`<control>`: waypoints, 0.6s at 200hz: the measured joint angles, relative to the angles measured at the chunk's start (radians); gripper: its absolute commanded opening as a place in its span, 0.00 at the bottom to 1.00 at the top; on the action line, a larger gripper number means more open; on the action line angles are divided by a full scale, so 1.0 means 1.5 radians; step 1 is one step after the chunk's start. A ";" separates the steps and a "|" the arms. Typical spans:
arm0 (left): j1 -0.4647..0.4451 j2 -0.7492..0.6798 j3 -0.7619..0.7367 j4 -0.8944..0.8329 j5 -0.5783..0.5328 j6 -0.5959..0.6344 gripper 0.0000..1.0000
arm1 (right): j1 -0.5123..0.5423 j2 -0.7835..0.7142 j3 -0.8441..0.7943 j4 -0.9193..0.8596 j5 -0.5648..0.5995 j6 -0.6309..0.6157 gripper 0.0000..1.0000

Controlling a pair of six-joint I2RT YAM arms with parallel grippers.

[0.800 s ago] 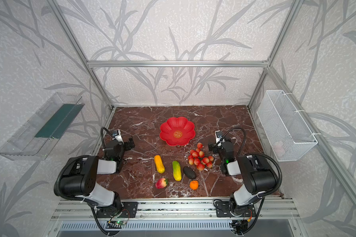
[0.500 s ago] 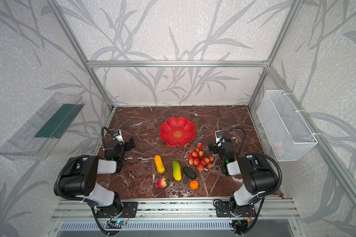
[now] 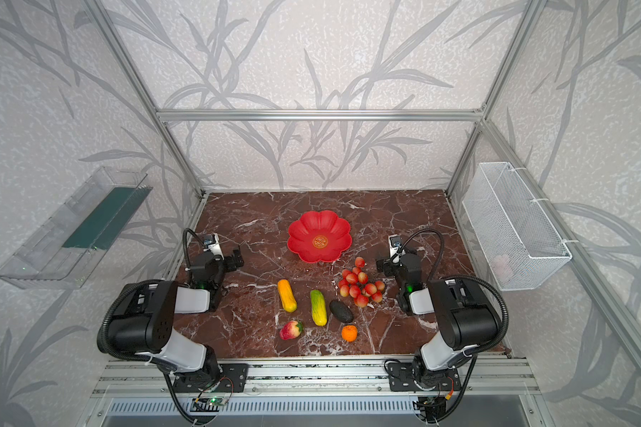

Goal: Place and organize the fake fruits in the fruit bowl

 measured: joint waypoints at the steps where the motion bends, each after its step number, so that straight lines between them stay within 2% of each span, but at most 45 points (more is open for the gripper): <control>1: 0.000 0.000 0.000 0.000 0.000 0.000 0.97 | 0.000 0.000 0.000 0.000 0.001 0.001 0.99; 19: 0.000 0.000 0.000 0.001 -0.002 -0.001 0.96 | 0.000 -0.019 0.001 -0.025 0.028 0.010 0.99; 39: -0.001 -0.024 0.000 -0.027 -0.026 -0.003 0.99 | 0.000 -0.105 0.035 -0.158 0.075 0.031 0.99; 53: -0.006 -0.085 0.010 -0.102 -0.063 -0.010 0.99 | 0.001 -0.191 0.104 -0.290 0.104 0.055 0.99; 64: -0.013 -0.142 0.036 -0.181 -0.092 -0.028 0.99 | 0.001 -0.239 0.147 -0.342 0.113 0.070 0.99; 86: -0.019 -0.254 0.094 -0.278 -0.089 -0.098 0.99 | 0.002 -0.330 0.178 -0.375 0.125 0.133 0.99; 99: -0.021 -0.311 0.093 -0.277 -0.071 -0.154 0.99 | -0.002 -0.364 0.157 -0.373 0.123 0.193 0.99; 111: -0.021 -0.357 0.071 -0.259 -0.050 -0.222 0.99 | -0.016 -0.381 0.112 -0.362 0.090 0.251 1.00; 120: -0.021 -0.379 0.049 -0.248 -0.024 -0.260 0.96 | -0.026 -0.379 0.093 -0.378 0.074 0.281 0.99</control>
